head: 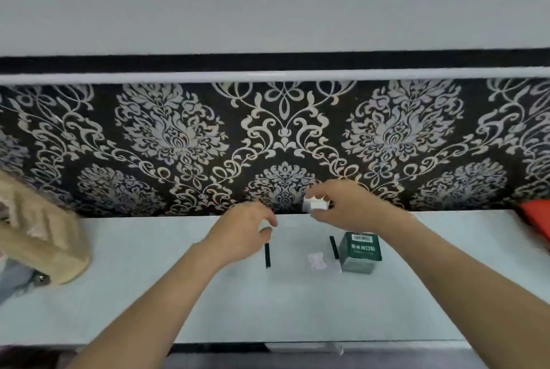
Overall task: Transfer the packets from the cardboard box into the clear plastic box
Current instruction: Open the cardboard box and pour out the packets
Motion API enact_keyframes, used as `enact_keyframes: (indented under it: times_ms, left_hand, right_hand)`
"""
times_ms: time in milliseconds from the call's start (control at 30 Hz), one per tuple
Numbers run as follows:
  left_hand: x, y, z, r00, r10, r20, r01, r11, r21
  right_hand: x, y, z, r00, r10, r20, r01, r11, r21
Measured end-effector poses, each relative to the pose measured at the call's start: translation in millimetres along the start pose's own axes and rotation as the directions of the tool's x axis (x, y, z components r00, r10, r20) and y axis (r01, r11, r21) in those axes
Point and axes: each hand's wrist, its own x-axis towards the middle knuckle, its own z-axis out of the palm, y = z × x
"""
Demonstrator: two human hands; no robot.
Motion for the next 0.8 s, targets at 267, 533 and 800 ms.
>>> enact_keyframes:
  times_ms: [267,533,800]
  left_hand:
    - [6,-47,172,0.969,0.016,0.245,-0.066,0.978,0.197]
    - [20,-47,200,0.999,0.042,0.018,-0.046,0.935,0.353]
    - [1,-44,207,1.0,-0.013,-0.015,0.019,0.861,0.509]
  right_hand:
    - [22,86,167,0.983,0.131,0.126,-0.07,0.912,-0.405]
    - [13,121,177,0.998,0.027,-0.054,-0.051,0.862,-0.504]
    - [-12,180,179,0.937,0.296,-0.184,-0.293,0.955,0.042]
